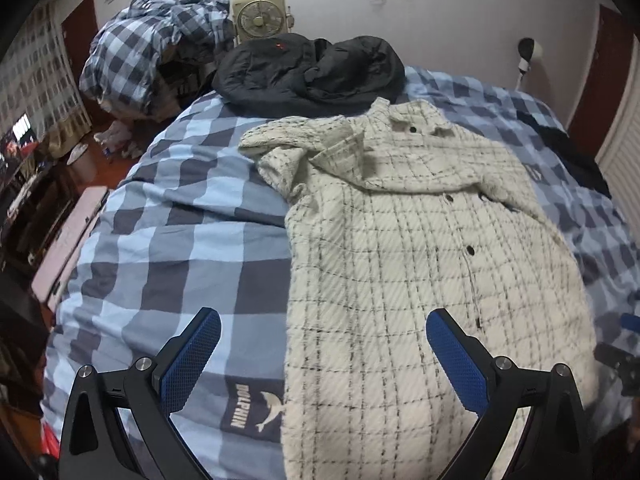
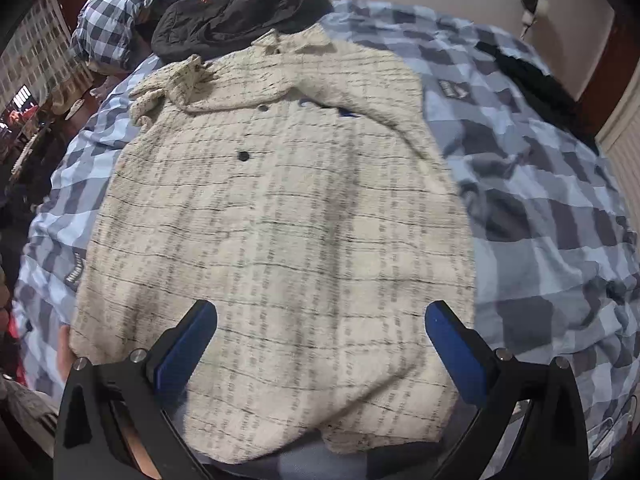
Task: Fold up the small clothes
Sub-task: 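Move the right gripper to the sleeve and close on its cuff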
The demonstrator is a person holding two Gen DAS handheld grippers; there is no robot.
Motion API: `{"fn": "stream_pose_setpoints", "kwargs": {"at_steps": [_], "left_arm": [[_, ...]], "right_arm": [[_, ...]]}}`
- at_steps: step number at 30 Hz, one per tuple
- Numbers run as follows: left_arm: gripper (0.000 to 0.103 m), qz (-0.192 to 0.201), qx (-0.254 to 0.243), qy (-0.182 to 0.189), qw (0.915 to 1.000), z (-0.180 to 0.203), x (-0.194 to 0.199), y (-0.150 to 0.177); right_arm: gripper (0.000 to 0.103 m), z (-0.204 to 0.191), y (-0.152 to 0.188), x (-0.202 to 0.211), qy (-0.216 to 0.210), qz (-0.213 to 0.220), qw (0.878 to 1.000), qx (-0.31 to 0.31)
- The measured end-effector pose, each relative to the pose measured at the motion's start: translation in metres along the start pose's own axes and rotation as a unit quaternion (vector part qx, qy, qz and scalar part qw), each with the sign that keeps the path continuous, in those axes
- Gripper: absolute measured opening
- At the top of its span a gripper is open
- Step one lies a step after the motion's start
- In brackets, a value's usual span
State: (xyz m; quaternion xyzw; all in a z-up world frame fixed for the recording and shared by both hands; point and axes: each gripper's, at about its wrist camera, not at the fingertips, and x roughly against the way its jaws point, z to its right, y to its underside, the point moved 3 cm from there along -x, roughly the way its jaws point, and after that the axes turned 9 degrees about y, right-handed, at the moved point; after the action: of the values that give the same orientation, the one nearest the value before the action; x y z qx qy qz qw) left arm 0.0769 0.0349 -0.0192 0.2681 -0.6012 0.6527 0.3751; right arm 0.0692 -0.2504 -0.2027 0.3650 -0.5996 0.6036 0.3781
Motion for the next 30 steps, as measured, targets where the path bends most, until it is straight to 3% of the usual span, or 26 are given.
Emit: {"fn": "stream_pose_setpoints", "kwargs": {"at_steps": [2,6,9,11,14,18,21,27,30], "left_arm": [[0.103,0.008,0.023,0.002,0.9997,-0.011,0.006,-0.002],[0.103,0.035,0.043,-0.050,0.9972,-0.031,0.023,-0.004],[0.103,0.057,0.046,-0.064,0.9953,-0.039,0.038,-0.004],[0.103,0.060,0.044,-0.060,0.9954,-0.042,0.042,-0.001],[0.103,0.036,0.043,-0.034,0.9978,-0.046,0.035,0.002],[0.103,0.017,0.089,0.023,0.9956,-0.056,0.028,0.006],[0.103,0.022,0.109,0.023,0.9935,-0.065,0.029,0.007],[0.103,0.026,0.158,0.047,0.9860,-0.081,0.026,0.005],[0.103,0.026,0.155,0.050,0.9863,-0.078,0.023,0.004]], "right_arm": [[0.102,-0.011,-0.016,0.001,-0.018,-0.003,1.000,0.007],[0.102,-0.047,-0.073,0.004,-0.048,0.001,0.999,0.021],[0.102,-0.089,-0.137,0.001,-0.082,0.015,0.996,0.019],[0.102,-0.113,-0.165,-0.008,-0.069,0.023,0.997,0.027],[0.102,-0.150,-0.196,-0.037,-0.037,0.009,0.999,0.037],[0.102,-0.196,-0.216,-0.069,0.022,0.015,0.996,0.085],[0.102,-0.226,-0.232,-0.095,0.070,0.028,0.990,0.118],[0.102,-0.243,-0.254,-0.135,0.106,0.014,0.988,0.112],[0.102,-0.251,-0.259,-0.150,0.119,0.017,0.987,0.109]]}}
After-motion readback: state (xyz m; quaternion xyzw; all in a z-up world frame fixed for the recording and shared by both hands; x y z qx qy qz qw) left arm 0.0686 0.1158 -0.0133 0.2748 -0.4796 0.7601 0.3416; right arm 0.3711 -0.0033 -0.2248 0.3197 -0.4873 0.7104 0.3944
